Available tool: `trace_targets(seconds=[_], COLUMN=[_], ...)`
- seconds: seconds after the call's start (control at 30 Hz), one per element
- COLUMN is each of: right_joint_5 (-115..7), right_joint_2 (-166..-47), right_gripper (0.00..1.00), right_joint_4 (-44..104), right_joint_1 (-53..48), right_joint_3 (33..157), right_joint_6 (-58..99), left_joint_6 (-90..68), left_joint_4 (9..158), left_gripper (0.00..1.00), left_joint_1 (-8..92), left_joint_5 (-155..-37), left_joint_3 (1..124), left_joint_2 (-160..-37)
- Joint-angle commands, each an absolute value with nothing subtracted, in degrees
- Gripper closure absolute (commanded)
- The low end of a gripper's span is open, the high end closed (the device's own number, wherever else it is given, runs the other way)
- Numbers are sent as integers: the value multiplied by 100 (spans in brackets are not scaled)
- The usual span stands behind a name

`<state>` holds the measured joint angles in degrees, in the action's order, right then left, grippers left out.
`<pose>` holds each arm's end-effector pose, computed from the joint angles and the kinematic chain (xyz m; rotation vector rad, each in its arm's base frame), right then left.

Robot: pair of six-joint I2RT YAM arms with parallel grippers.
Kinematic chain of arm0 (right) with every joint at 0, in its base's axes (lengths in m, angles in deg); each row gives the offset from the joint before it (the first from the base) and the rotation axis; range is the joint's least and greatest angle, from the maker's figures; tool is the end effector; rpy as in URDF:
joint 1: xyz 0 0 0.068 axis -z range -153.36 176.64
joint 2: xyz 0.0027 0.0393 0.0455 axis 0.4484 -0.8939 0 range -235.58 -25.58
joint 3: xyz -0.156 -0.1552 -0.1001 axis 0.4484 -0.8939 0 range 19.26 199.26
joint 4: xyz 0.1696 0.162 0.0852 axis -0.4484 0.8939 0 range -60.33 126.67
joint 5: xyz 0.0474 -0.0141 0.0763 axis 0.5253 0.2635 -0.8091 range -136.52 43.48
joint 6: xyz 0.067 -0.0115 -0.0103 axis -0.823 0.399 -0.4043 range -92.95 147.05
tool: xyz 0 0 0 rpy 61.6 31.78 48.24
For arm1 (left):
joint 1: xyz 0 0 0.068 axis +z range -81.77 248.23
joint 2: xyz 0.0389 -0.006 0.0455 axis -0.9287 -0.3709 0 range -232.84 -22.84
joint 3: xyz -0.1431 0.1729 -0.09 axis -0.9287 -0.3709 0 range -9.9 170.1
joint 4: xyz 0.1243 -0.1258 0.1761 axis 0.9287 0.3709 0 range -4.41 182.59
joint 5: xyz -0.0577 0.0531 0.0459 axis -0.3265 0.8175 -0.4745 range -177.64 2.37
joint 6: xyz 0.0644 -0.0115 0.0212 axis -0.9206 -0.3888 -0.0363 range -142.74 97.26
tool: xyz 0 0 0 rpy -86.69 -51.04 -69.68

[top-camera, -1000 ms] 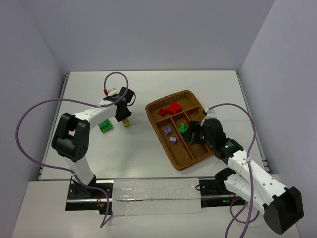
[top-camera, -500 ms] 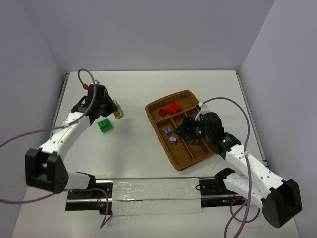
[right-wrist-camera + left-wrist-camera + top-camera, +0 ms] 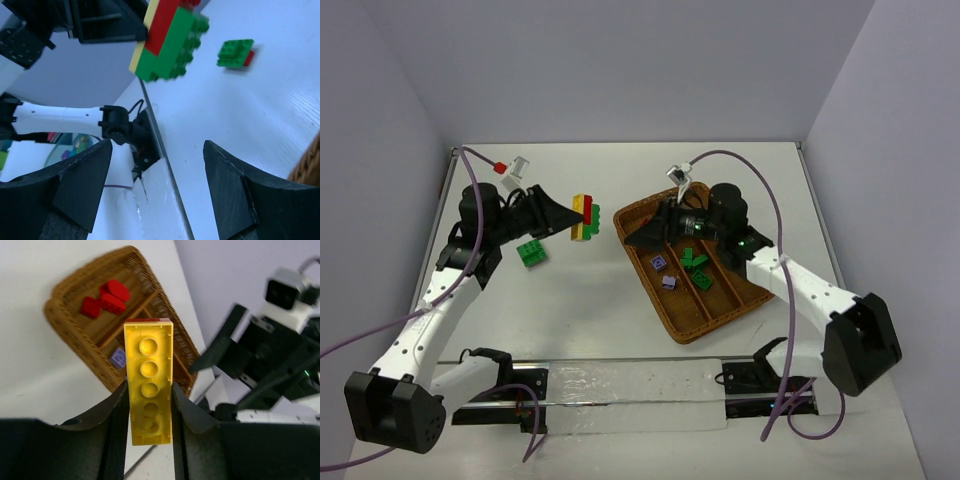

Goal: Sort the legos into containers by color

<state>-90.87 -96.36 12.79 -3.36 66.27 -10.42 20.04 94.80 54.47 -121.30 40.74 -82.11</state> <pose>0.2346 0.1803 0.2800 -0.5292 1.8299 1.4891 0.2400 -0.0904 0.3004 -0.0732 2.0162 -1.2049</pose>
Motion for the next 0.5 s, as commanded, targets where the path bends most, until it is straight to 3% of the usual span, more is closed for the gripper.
trace_targets(seconds=[0.0, 0.3, 0.47], right_joint_5=[-9917, -10312, -10268], right_joint_2=[-10201, -11187, -11382], right_gripper=[19, 20, 20], right_joint_4=[32, -1480, -1595], right_joint_1=[-342, -367, -483], right_joint_3=[7196, 7663, 7937], right_joint_6=[-1533, -2719, -2858], left_joint_6=[2270, 2444, 2523], left_joint_4=[8550, 8213, 8104], left_gripper=[100, 100, 100], left_joint_1=[5493, 5496, 5488], left_joint_5=[-13274, -13599, -13694], left_joint_3=[4028, 3990, 3995], left_joint_2=[-7945, -7882, -7891])
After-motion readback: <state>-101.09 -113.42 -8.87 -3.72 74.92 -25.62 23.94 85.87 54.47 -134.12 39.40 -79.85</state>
